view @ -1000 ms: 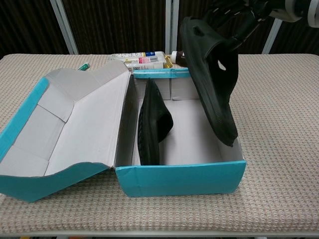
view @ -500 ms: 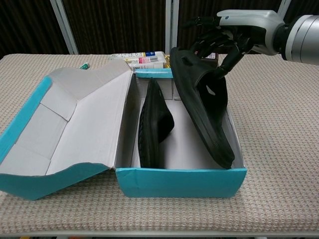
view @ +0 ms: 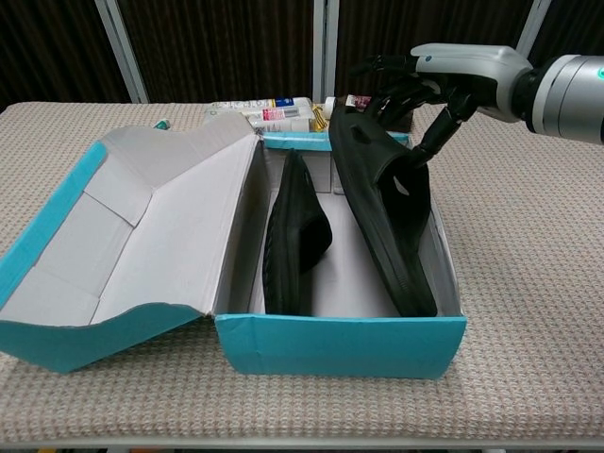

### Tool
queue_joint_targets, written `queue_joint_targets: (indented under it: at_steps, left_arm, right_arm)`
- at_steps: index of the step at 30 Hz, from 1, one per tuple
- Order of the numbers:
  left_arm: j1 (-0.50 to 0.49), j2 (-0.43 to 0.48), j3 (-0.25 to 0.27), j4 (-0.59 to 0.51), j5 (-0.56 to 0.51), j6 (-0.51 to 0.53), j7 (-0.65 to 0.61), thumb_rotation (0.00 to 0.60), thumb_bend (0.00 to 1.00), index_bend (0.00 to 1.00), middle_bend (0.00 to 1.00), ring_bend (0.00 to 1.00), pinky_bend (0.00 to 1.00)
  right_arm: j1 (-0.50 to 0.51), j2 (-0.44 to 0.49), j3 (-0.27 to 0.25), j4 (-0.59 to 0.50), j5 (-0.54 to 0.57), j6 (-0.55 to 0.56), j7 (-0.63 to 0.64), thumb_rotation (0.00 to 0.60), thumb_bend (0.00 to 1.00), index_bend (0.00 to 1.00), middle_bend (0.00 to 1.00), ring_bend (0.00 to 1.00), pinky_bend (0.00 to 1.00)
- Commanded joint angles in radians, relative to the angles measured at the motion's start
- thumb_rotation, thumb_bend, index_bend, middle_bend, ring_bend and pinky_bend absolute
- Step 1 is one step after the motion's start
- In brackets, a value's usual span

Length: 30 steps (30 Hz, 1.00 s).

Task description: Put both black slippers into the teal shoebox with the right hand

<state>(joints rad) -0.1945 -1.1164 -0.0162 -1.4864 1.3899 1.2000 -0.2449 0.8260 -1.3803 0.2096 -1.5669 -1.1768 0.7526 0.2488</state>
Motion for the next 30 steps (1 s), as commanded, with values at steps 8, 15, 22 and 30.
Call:
queue_joint_targets:
  at_steps: [8,15,22,30]
  left_arm:
    - [0.002,-0.003,0.001,0.009,0.002,0.002,-0.009,0.600,0.20,0.21,0.17,0.14,0.21]
    - [0.002,-0.006,0.002,0.016,0.005,0.000,-0.016,0.600,0.20,0.21,0.17,0.14,0.21]
    - [0.002,-0.003,0.000,0.011,0.006,0.002,-0.017,0.600,0.20,0.21,0.17,0.14,0.21]
    - [-0.001,0.000,-0.003,0.004,0.005,0.003,-0.013,0.600,0.20,0.21,0.17,0.14,0.21]
  right_arm:
    - [0.005,-0.044,-0.022,0.049,-0.001,-0.027,-0.024,0.600,0.11,0.00,0.50,0.26,0.19]
    - [0.009,-0.067,-0.036,0.077,0.005,-0.036,-0.064,0.600,0.11,0.00,0.50,0.26,0.19]
    - [0.017,-0.075,-0.047,0.088,0.009,-0.033,-0.138,0.600,0.11,0.00,0.50,0.26,0.19]
    - [0.034,-0.041,-0.055,0.051,0.014,-0.083,-0.160,0.600,0.01,0.00,0.36,0.14,0.15]
